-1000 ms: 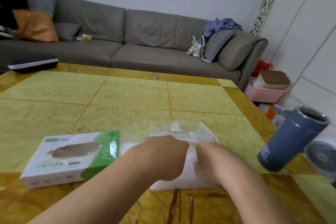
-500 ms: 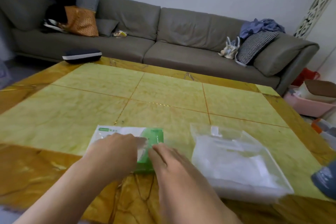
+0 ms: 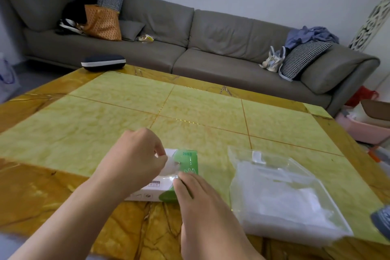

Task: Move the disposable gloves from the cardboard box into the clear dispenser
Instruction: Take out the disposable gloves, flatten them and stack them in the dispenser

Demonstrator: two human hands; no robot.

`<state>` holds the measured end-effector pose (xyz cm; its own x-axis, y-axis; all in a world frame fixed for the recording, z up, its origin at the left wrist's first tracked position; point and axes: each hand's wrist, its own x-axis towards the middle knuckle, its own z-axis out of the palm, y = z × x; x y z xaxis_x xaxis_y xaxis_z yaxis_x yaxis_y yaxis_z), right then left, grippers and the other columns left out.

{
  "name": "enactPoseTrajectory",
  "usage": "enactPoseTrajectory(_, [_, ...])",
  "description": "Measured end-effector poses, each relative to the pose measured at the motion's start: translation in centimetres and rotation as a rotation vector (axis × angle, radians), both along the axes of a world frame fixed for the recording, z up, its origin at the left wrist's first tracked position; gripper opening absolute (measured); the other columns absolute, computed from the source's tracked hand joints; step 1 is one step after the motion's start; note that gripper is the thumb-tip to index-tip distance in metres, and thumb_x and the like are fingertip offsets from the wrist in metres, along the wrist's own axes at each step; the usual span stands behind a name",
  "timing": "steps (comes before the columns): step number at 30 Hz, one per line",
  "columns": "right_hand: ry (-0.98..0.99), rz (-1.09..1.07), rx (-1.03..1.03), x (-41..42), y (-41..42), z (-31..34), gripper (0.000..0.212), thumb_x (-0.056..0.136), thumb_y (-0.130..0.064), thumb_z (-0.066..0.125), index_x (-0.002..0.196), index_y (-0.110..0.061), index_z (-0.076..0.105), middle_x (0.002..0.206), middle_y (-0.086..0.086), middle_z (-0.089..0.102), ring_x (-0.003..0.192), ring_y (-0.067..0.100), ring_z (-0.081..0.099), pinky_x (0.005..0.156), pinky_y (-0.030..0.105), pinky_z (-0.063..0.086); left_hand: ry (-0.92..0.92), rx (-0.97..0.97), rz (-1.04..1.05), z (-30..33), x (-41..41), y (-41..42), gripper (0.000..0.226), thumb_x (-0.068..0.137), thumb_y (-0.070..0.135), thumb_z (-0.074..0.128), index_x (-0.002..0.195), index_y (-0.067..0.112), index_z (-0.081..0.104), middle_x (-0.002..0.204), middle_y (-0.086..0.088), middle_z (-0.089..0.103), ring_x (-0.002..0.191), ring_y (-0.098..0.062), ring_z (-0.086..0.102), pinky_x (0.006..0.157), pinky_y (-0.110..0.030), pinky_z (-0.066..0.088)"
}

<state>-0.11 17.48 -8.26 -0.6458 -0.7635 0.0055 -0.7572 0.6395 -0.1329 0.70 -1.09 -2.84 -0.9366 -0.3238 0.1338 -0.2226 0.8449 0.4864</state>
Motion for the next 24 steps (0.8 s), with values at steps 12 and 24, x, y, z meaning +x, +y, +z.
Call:
enactPoseTrajectory(12, [-0.016, 0.007, -0.012, -0.3, 0.2, -1.1, 0.083, 0.071, -0.030, 0.076, 0.147, -0.006, 0.053, 0.153, 0.011, 0.053, 0.145, 0.031, 0.049, 0.113, 0.043, 0.048, 0.018, -0.086, 0.050, -1.5, -0.5, 0.3, 0.010, 0.096, 0.028, 0.070, 0.090, 0.034, 0.076, 0.089, 0.024, 0.065, 0.074, 0.006, 0.059, 0.060, -0.023, 0.051])
enactPoseTrajectory(24, [-0.023, -0.034, -0.046, 0.0, -0.1, 0.4, 0.070, 0.093, -0.010, 0.050, 0.160, -0.009, 0.030, 0.169, 0.004, 0.023, 0.159, 0.022, 0.014, 0.126, 0.035, 0.017, 0.323, 0.797, 0.042, 1.0, -0.1, -1.0, 0.008, 0.085, 0.028, 0.079, 0.090, 0.024, 0.082, 0.090, 0.005, 0.080, 0.086, -0.010, 0.074, 0.083, -0.030, 0.052])
